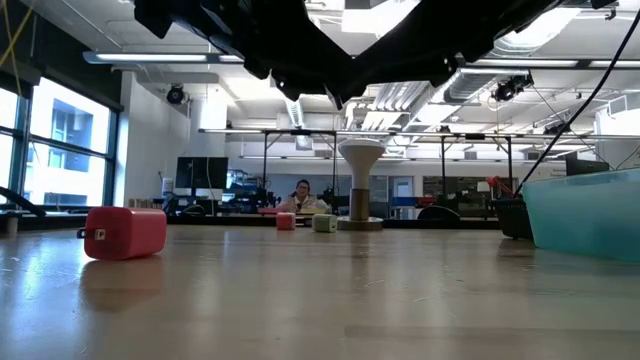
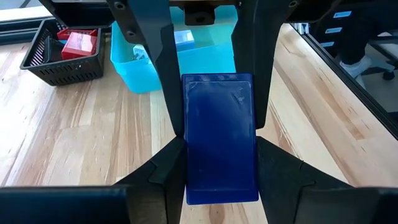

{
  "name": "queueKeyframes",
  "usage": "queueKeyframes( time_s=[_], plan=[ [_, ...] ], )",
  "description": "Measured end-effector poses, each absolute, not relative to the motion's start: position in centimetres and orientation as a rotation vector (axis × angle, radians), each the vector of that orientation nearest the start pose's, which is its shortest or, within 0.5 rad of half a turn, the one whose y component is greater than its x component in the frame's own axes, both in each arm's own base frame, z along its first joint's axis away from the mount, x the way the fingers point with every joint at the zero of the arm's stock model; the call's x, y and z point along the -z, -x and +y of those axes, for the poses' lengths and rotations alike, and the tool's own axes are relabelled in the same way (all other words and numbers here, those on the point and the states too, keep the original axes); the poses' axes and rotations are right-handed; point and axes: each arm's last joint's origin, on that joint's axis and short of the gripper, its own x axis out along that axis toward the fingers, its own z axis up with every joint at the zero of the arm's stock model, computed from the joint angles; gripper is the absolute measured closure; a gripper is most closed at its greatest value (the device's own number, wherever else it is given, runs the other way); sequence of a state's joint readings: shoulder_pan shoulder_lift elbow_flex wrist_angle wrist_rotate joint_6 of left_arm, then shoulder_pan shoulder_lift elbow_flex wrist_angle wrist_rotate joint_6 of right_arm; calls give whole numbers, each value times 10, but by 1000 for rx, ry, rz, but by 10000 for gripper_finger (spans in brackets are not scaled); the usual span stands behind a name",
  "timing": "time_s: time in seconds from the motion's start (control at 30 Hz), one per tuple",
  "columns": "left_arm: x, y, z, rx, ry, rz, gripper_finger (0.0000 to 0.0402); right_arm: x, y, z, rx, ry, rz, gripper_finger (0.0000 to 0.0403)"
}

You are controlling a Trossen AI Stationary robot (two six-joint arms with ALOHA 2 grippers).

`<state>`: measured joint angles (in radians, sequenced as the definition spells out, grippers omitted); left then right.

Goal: Pick & Place Office items
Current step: Put the violet digital clock into the black basket

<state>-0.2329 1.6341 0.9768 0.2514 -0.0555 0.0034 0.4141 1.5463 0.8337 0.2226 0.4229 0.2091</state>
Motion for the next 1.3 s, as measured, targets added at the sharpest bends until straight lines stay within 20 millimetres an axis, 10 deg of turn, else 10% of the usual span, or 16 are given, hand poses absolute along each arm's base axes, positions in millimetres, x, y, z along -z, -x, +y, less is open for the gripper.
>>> queueKeyframes(
  time_s=[0.27,0.6,1.3],
  plan=[
    [-226,-347,-81,178,-44,406,253,-208,-299,119,48,-9,443,252],
    [-227,-347,-80,175,-25,404,132,-207,-296,125,29,-2,456,260],
    [-220,-342,-79,174,-56,500,125,-216,-246,104,437,-83,632,260]
  ],
)
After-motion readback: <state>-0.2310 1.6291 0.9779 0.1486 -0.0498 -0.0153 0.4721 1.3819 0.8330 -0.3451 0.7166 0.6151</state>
